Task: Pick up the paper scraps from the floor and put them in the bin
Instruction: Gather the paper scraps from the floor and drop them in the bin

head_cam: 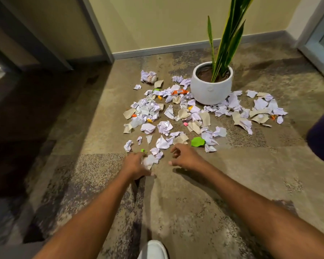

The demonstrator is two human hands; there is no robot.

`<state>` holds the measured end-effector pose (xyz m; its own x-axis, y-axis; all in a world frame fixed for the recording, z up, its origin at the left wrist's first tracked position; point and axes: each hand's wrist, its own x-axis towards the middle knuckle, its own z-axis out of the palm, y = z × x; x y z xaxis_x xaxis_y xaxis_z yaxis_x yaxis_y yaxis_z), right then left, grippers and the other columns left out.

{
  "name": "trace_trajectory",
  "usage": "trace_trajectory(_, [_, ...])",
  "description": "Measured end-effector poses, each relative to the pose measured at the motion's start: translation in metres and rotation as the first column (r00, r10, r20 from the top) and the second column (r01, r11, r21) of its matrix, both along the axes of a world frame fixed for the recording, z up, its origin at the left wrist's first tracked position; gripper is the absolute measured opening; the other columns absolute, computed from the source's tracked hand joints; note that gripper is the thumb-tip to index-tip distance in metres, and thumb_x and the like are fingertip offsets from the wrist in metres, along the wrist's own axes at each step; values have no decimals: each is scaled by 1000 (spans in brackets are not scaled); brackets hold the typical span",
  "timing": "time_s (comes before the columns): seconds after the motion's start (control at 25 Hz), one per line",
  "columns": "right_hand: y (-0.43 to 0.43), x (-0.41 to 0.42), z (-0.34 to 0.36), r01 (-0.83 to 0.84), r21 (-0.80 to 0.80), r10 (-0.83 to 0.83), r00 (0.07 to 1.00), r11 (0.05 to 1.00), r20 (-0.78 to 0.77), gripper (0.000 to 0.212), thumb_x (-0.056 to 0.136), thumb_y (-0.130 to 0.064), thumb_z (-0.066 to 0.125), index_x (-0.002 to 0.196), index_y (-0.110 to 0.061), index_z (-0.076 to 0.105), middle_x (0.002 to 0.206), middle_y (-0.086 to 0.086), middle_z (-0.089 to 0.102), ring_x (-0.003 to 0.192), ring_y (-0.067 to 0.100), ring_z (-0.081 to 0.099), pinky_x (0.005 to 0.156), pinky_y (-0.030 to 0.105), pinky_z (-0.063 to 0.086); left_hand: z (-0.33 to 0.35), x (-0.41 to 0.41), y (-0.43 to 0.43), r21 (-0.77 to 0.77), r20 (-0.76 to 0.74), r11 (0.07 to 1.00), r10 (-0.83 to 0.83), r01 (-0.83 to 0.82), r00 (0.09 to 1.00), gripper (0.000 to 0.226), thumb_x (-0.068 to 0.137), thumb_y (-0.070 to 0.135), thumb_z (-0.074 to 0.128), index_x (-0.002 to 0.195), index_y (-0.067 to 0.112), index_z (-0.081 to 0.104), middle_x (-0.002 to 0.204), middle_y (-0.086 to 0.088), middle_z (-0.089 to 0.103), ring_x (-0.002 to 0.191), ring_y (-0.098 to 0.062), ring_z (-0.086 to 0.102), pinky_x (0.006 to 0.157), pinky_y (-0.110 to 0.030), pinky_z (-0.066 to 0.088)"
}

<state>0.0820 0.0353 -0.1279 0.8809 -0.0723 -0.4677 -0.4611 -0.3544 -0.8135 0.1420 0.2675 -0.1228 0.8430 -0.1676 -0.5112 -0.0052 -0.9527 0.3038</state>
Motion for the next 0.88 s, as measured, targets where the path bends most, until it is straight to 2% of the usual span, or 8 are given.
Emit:
trace_trajectory(0.08, [19,0,-11,-101,-84,104,994,991,41,50,80,-11,93,122,-21,68,117,1,67,104,16,67,66,24,59,-10,-7,0,11,53,999,-35,34,998,108,62,50,99,155,23,51,151,-12,46,141,-31,42,116,-45,44])
trace_trajectory(0.16, [35,1,-18,-121,-88,128,989,989,77,55,77,-8,93,125,-21,69,117,1,66,97,11,65,63,19,58,-21,-10,-1,-14,125,999,-37,39,991,101,65,47,98,152,24,54,144,-11,46,138,-31,42,113,-42,45])
trace_trajectory(0.28, [44,1,-23,-102,-125,118,985,987,124,56,76,-8,91,127,-18,70,118,3,67,103,16,65,86,34,60,-27,-11,-2,-76,248,997,-3,22,969,57,86,30,84,139,21,67,128,-9,56,126,-30,53,105,-41,50])
trace_trajectory(0.4, [40,0,-29,-59,-80,68,991,995,112,52,78,-6,89,126,-16,72,116,2,68,100,13,63,83,30,58,-24,-8,-1,-122,337,991,-8,53,941,19,93,16,70,110,18,79,106,-9,69,103,-30,66,84,-34,51])
trace_trajectory(0.48, [35,-1,-31,-37,-64,43,993,997,106,49,80,-5,88,126,-15,72,116,4,69,102,14,64,83,29,57,-21,-7,0,-152,350,988,34,21,936,26,91,4,65,102,19,82,99,-6,77,93,-29,71,76,-30,50])
trace_trajectory(0.64, [31,-3,-28,-41,-65,48,993,997,108,45,83,-7,88,125,-13,72,117,5,69,110,20,66,92,36,59,-14,-4,0,-147,336,988,14,38,942,37,85,-6,65,101,24,82,101,1,79,93,-23,70,78,-33,54])
trace_trajectory(0.76, [29,-6,-27,-42,-67,49,993,997,103,43,84,-9,88,123,-15,72,115,3,68,109,19,67,84,29,57,-11,1,-8,-31,298,993,-99,113,949,15,88,11,75,91,26,75,89,4,68,90,-22,67,69,-34,49])
trace_trajectory(0.88, [27,-9,-27,-39,-64,45,994,997,101,42,84,-10,88,123,-15,72,112,2,68,106,17,66,80,23,55,-12,4,-16,-17,262,1000,23,-20,965,12,94,20,74,87,29,74,80,6,67,82,-21,66,65,-30,44])
